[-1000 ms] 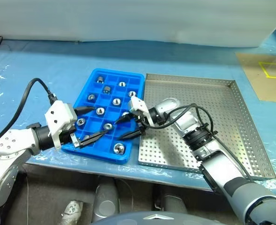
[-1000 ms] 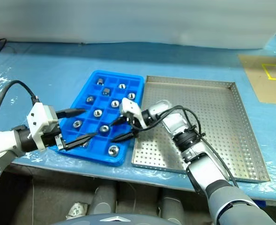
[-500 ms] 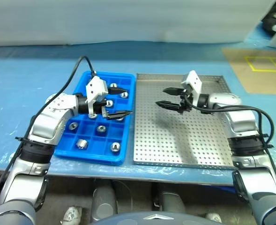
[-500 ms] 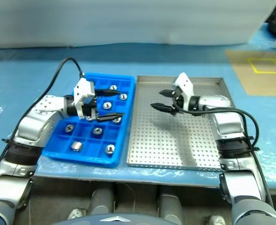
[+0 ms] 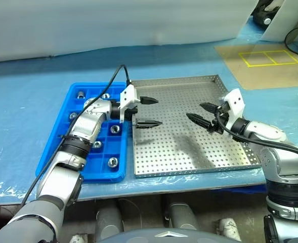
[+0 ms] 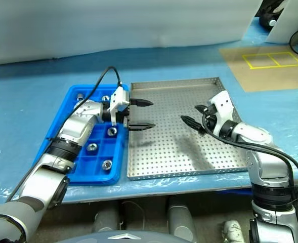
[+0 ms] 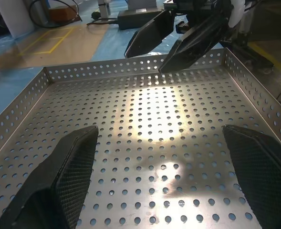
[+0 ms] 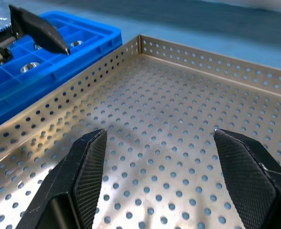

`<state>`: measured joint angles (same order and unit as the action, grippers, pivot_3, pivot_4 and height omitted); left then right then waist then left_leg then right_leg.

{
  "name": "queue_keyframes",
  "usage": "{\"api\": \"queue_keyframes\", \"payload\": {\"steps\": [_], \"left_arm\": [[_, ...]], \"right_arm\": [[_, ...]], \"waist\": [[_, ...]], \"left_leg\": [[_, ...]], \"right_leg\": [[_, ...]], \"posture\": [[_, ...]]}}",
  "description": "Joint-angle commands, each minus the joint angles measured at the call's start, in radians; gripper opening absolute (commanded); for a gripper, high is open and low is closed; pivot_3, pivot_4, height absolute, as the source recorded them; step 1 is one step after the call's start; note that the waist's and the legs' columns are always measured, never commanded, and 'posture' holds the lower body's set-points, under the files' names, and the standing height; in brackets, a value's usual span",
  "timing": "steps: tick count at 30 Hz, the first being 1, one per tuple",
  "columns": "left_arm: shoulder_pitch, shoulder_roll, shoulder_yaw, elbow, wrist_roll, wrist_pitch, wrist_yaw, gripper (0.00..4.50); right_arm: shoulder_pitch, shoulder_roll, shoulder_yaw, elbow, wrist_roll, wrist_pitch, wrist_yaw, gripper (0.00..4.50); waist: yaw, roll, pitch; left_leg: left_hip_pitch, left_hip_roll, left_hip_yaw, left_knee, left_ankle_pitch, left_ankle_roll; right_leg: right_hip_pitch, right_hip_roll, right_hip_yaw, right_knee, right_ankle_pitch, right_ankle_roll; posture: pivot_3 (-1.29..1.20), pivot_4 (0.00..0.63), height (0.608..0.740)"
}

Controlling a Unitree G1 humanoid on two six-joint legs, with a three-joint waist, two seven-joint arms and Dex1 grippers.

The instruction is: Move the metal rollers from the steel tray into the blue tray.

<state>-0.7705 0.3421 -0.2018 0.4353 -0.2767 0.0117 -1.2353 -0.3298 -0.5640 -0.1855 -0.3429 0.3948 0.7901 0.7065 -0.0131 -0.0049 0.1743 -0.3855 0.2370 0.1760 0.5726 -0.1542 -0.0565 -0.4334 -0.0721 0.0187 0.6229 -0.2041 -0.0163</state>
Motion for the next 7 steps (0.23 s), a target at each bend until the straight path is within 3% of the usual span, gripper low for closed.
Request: {"api": "queue_keyframes", "payload": {"steps": [1, 7], "left_arm": [[0.009, 0.014, 0.034, -0.032, 0.000, -0.002, 0.017, 4.42], [0.056, 0.048, 0.056, -0.089, 0.000, 0.013, 0.053, 4.42]], "right_arm": [[-0.056, -0.007, -0.018, 0.023, 0.025, -0.036, -0.007, 3.65], [-0.110, 0.001, 0.035, 0.102, 0.002, -0.093, -0.004, 3.65]], "waist": [[0.001, 0.000, 0.000], [0.003, 0.000, 0.000]], "left_leg": [[0.000, 0.000, 0.000, 0.000, 0.000, 0.000], [-0.001, 0.000, 0.000, -0.001, 0.000, 0.000]], "right_leg": [[0.000, 0.000, 0.000, 0.000, 0.000, 0.000], [0.000, 0.000, 0.000, -0.003, 0.000, 0.000]], "posture": [[-0.35, 0.150, 0.740], [-0.30, 0.150, 0.740]]}}
